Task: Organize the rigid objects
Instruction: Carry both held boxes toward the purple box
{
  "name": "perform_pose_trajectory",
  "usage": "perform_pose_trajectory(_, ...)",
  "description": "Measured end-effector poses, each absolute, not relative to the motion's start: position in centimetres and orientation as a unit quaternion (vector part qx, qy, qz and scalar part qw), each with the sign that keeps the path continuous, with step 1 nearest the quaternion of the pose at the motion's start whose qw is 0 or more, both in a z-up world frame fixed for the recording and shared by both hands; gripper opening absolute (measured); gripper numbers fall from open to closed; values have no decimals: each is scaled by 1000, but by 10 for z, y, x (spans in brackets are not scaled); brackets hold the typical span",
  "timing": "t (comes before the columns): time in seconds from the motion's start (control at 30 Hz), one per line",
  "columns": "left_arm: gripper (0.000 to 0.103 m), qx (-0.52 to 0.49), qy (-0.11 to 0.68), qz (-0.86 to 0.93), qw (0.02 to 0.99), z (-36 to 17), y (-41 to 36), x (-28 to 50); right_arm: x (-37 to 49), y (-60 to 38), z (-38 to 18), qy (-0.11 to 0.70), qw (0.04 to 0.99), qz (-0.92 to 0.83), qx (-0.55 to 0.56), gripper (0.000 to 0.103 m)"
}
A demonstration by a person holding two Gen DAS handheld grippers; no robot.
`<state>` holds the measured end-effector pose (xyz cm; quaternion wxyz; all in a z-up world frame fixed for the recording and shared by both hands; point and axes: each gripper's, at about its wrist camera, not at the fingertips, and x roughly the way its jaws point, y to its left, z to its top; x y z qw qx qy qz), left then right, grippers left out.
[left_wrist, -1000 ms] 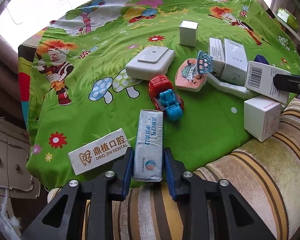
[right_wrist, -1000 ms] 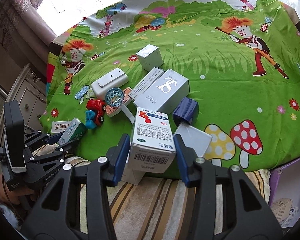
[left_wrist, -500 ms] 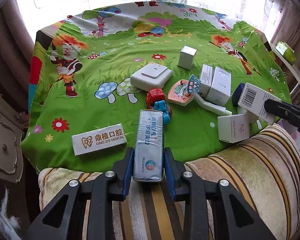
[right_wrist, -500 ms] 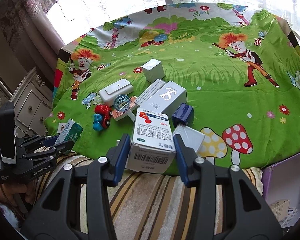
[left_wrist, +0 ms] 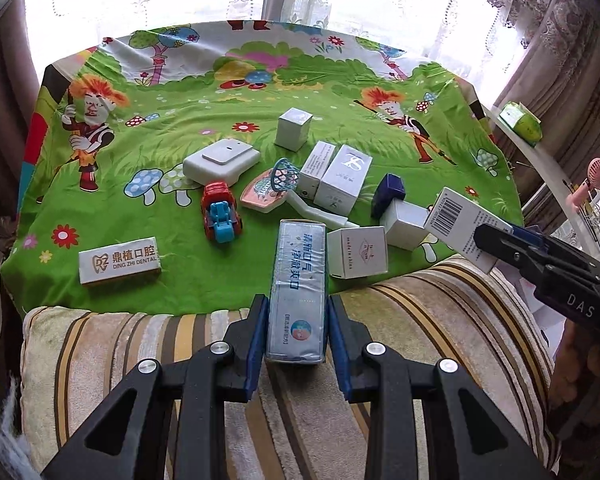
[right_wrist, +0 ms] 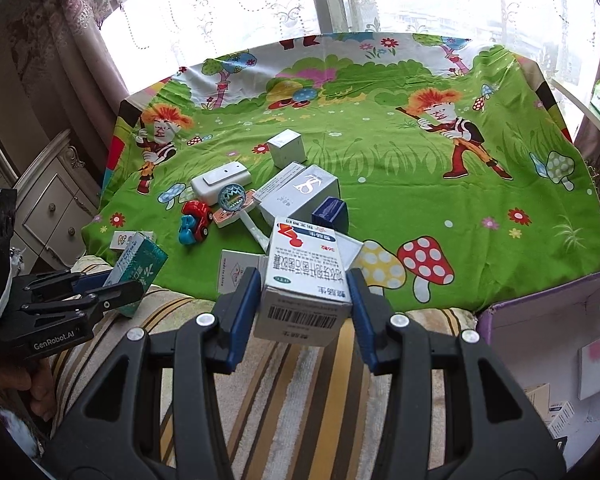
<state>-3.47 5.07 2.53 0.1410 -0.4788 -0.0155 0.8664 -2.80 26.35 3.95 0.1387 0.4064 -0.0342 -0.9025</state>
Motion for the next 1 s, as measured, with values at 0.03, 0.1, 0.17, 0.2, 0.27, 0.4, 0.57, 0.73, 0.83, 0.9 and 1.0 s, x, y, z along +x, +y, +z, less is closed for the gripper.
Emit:
perform_pose_trajectory(0.03,31,-480,-16,865,145,26,54,-34,-26,266,40,-31,135,-904,405,49)
perform_pose_trajectory(0.1,31,-480,-15,864,152,26,61,-32,-21,271,41,-24,126,-906,403,49)
perform_pose_trajectory(0.17,31,-481,-15,861,162,27,69,-30,-17,276,43,-20,119,-908,402,49)
perform_pose_trajectory(0.2,31,-482,-16,860,166,28,73,-29,-15,279,43,-20,116,-908,402,49)
perform_pose_trajectory(0.27,31,-482,-18,858,177,29,81,-27,-10,287,44,-21,113,-909,401,49)
perform_pose_trajectory(0.4,31,-481,-33,853,200,29,98,-24,-2,304,45,-32,104,-909,401,49)
perform_pose_trajectory(0.57,31,-479,-47,847,227,31,120,-22,7,331,45,-43,79,-913,398,49)
perform_pose_trajectory(0.73,31,-484,-44,838,249,30,146,-20,13,361,42,-60,52,-913,400,49)
perform_pose_trajectory(0.83,31,-485,-39,832,266,30,163,-19,16,380,40,-69,34,-913,400,49)
perform_pose_trajectory(0.9,31,-487,-37,828,275,30,174,-19,19,394,40,-75,18,-914,399,49)
perform_pose_trajectory(1.0,31,-489,-33,822,289,30,190,-20,20,415,40,-86,-3,-914,397,49)
